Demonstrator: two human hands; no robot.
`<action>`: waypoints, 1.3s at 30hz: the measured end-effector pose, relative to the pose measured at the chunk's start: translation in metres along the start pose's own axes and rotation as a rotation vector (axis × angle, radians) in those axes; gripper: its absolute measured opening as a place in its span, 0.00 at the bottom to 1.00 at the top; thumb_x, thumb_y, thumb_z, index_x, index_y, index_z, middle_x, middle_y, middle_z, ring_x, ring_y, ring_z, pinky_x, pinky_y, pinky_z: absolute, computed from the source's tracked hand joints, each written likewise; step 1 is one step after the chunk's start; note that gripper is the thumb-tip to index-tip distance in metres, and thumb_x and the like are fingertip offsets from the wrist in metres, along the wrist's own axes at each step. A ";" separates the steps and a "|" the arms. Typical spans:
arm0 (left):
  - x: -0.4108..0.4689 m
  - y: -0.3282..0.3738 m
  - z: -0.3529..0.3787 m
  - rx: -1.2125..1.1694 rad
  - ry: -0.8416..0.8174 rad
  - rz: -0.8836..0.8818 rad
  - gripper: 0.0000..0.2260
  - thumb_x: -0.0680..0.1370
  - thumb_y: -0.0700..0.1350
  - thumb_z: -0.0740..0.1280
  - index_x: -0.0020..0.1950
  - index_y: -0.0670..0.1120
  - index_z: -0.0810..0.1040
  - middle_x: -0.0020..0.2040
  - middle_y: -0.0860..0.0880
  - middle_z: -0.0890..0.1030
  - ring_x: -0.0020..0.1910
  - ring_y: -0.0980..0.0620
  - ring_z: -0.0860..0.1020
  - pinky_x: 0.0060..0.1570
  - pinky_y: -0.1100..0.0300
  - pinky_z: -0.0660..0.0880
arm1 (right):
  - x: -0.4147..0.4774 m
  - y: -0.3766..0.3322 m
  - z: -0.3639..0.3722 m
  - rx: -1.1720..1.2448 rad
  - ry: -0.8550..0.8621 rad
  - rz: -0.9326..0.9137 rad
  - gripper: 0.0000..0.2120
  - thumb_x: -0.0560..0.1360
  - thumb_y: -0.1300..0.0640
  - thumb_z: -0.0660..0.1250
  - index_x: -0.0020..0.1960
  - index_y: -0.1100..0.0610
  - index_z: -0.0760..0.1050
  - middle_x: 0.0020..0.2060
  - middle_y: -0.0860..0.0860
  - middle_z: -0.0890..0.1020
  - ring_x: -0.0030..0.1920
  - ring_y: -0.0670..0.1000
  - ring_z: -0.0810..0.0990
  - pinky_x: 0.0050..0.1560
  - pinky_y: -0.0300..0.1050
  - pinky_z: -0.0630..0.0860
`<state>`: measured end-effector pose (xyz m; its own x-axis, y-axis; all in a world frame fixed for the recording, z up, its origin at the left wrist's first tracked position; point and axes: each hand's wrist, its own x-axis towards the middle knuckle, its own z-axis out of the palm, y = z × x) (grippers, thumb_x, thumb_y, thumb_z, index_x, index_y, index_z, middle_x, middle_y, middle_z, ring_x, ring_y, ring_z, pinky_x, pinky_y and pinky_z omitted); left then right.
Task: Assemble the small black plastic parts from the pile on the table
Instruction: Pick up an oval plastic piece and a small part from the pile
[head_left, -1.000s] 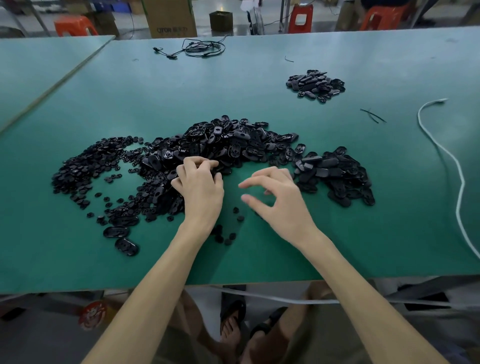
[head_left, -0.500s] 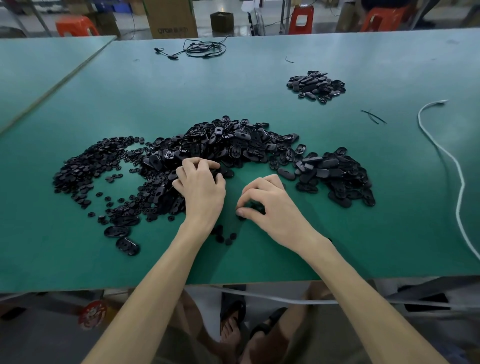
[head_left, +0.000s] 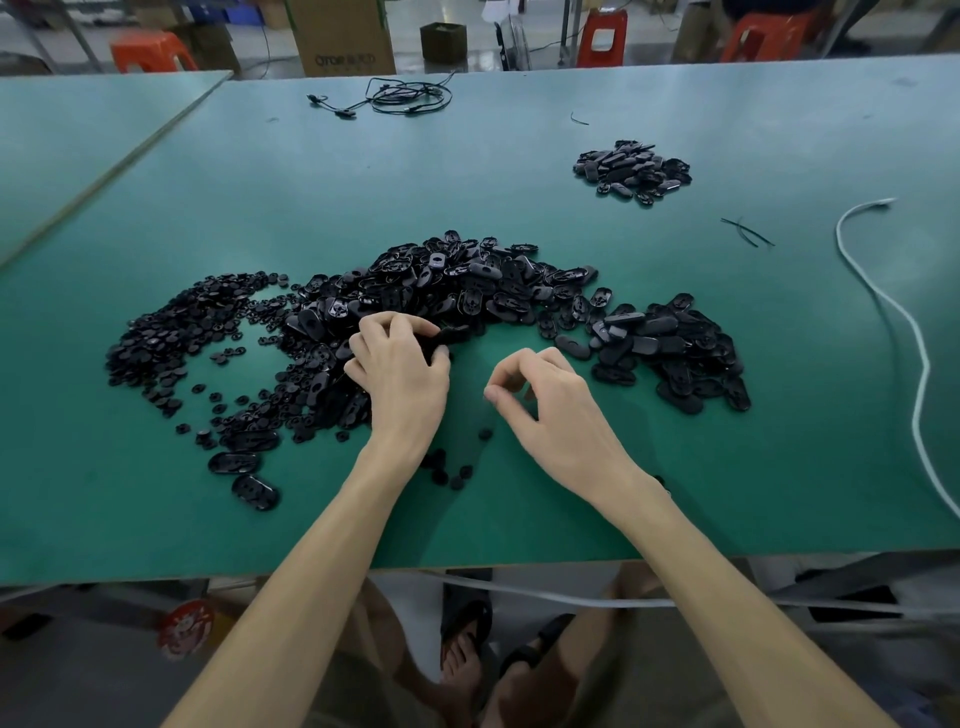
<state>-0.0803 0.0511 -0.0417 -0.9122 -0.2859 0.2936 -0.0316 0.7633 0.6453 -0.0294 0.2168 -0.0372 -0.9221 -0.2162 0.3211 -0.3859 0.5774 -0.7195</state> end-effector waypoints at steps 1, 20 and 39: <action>0.000 0.000 -0.001 -0.034 0.004 0.002 0.06 0.80 0.42 0.71 0.56 0.48 0.79 0.63 0.49 0.70 0.65 0.48 0.65 0.59 0.58 0.53 | 0.000 0.000 0.000 0.001 0.007 0.004 0.02 0.82 0.57 0.69 0.51 0.54 0.76 0.44 0.41 0.77 0.53 0.42 0.72 0.53 0.34 0.71; -0.007 0.006 -0.012 -0.363 0.058 0.009 0.07 0.81 0.40 0.69 0.52 0.53 0.76 0.52 0.53 0.81 0.52 0.58 0.79 0.70 0.60 0.61 | 0.002 0.000 -0.005 0.117 0.028 0.046 0.11 0.78 0.68 0.71 0.55 0.54 0.85 0.48 0.47 0.81 0.50 0.45 0.78 0.52 0.31 0.71; -0.011 0.011 -0.008 -0.463 -0.255 0.367 0.11 0.81 0.37 0.71 0.62 0.46 0.84 0.48 0.51 0.85 0.44 0.58 0.85 0.50 0.69 0.77 | 0.005 0.009 -0.011 0.441 0.274 0.238 0.04 0.78 0.62 0.74 0.50 0.54 0.83 0.45 0.47 0.88 0.48 0.46 0.86 0.54 0.48 0.82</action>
<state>-0.0677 0.0580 -0.0321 -0.9006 0.1366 0.4127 0.4284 0.4397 0.7894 -0.0373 0.2292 -0.0351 -0.9665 0.1257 0.2240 -0.1982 0.1894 -0.9617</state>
